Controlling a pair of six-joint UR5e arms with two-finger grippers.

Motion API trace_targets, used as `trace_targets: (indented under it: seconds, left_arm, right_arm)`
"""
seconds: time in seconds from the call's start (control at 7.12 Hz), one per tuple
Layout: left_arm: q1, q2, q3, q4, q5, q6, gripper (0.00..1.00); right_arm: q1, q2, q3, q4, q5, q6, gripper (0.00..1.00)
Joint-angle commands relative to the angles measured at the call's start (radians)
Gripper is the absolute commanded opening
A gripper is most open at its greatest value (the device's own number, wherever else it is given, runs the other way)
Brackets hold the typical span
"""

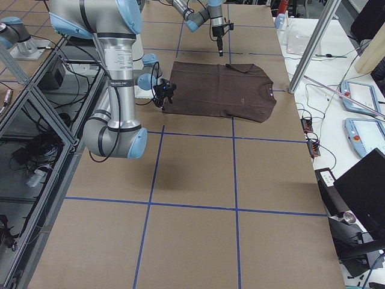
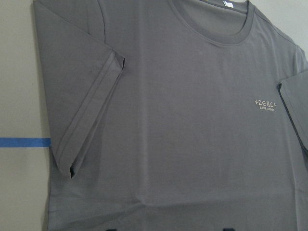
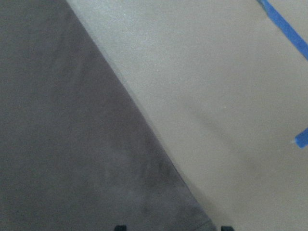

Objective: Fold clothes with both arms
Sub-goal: 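Move the left gripper down to the other hem corner nearest the robot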

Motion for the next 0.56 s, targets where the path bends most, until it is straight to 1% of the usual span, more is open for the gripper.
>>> trace_targets:
  seconds: [0.0,0.14,0.28,0.42]
  left_arm:
    - [0.003,0.000,0.001,0.000,0.001,0.000,0.79]
    - [0.001,0.000,0.000,0.000,0.003,0.001,0.79]
    - [0.003,0.002,0.000,0.000,0.003,0.001,0.79]
    - [0.001,0.002,0.000,0.000,0.003,0.000,0.79]
  right_arm:
    - [-0.003,-0.004,-0.006,-0.015,0.023,0.001,0.67]
    - [-0.003,-0.010,-0.004,-0.015,0.038,0.001,0.60]
    - [-0.003,-0.012,-0.003,-0.015,0.043,0.002,0.42]
    - [-0.005,-0.013,-0.004,-0.015,0.044,0.001,0.26]
